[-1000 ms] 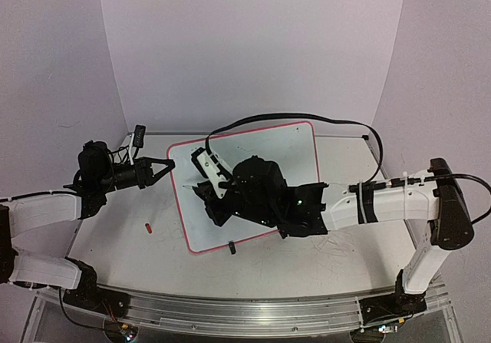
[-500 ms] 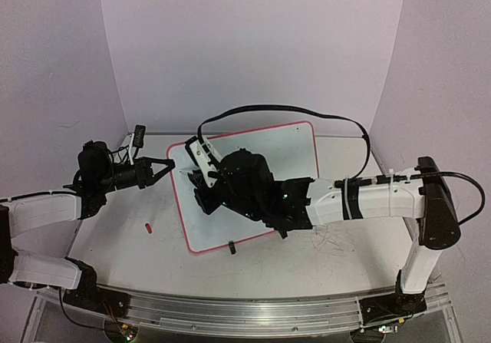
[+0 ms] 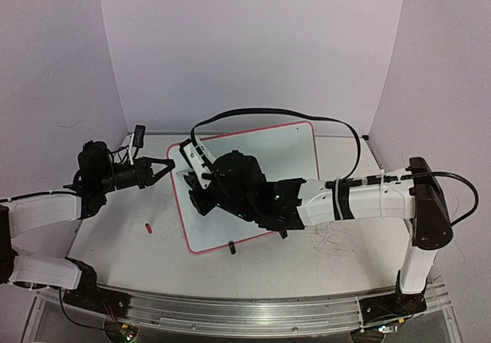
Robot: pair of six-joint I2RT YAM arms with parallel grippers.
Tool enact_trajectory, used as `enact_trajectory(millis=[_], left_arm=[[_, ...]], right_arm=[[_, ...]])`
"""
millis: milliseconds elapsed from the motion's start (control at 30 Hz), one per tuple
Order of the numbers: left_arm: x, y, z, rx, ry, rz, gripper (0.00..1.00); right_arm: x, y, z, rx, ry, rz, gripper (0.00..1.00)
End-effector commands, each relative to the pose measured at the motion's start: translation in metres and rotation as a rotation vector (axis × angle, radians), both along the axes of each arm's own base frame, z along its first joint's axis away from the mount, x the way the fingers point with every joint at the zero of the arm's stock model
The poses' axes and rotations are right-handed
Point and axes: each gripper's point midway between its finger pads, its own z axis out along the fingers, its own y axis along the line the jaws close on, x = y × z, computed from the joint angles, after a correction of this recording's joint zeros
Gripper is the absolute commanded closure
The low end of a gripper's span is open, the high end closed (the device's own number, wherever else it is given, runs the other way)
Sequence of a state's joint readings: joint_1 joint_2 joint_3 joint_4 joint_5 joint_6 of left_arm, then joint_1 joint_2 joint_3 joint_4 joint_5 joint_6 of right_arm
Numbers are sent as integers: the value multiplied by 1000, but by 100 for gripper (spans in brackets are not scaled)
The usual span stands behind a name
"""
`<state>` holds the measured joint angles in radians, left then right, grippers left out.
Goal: Write a sentence on the whiteboard
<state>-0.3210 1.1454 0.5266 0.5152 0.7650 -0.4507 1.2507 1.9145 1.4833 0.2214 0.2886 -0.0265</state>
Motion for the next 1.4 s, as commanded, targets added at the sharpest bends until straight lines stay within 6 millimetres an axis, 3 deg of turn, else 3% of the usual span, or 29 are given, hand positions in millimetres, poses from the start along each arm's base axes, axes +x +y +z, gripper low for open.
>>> enact_trajectory(millis=[0,733,1367], left_arm=[[-3,0,14,-13,-62,-6,100],[-4,-1,15,-13,-66,-14,100],[-5,-1,16,-15,-69,-14,100]], right_arm=[[8,5,14,32,-19,-15,100],[15,3,-9,-18,4,-48,100],[16,2,-11,-27,15,-54,100]])
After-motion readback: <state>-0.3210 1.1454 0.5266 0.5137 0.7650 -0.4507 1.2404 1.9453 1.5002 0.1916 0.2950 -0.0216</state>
